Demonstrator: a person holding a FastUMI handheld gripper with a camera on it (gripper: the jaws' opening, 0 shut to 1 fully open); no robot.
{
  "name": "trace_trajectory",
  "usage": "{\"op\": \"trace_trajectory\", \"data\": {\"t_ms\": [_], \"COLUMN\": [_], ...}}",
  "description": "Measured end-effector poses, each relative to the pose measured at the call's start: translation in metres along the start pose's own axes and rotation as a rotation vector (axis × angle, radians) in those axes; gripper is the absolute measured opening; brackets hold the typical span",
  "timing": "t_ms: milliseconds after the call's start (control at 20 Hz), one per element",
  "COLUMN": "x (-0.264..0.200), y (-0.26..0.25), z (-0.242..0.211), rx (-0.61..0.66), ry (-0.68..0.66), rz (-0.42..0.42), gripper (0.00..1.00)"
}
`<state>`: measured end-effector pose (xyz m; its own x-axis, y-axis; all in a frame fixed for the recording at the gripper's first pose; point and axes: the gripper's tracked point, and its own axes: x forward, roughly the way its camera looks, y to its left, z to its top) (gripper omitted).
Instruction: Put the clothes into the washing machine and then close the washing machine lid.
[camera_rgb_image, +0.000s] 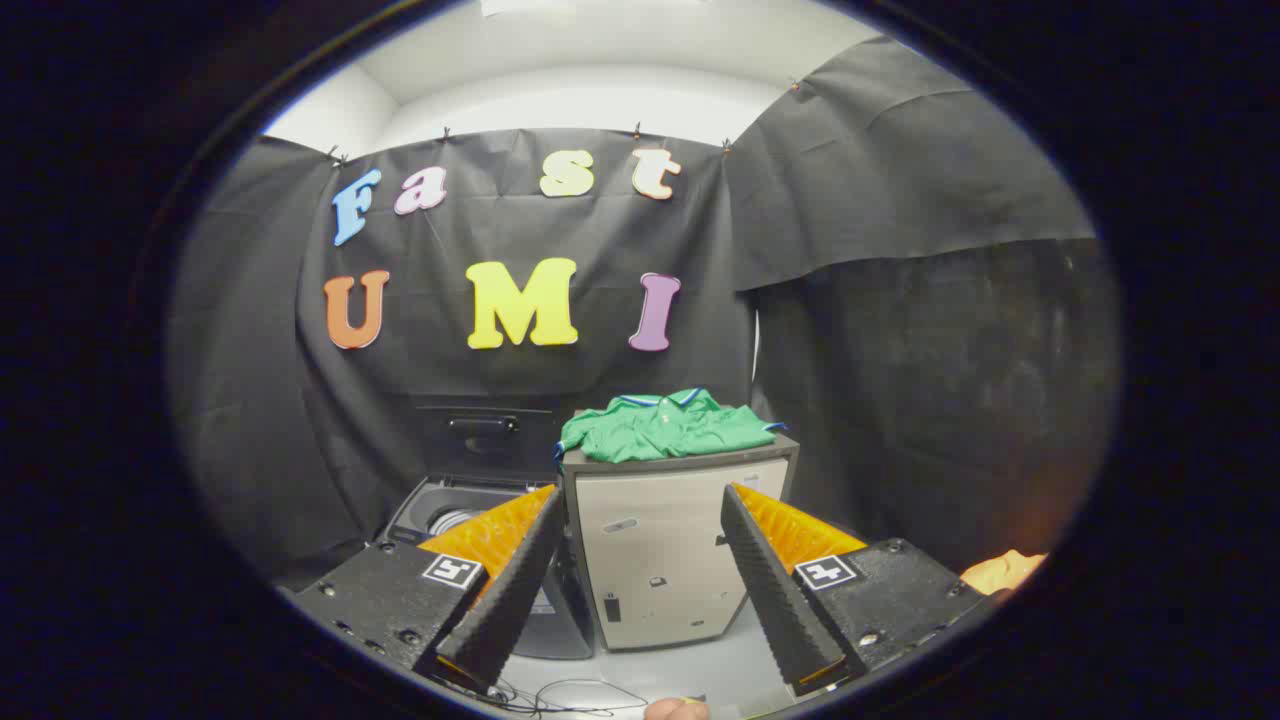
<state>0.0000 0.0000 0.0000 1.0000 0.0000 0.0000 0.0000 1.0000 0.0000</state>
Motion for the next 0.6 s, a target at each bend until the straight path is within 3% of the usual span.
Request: {"op": "trace_trajectory", "data": {"t_ms": [600], "x": [-0.0006], "y": [0.0091], "z": [0.0074], "rx": [-0.018], "ry": [-0.032], "rz": [-0.001], "gripper": [0.99]}}
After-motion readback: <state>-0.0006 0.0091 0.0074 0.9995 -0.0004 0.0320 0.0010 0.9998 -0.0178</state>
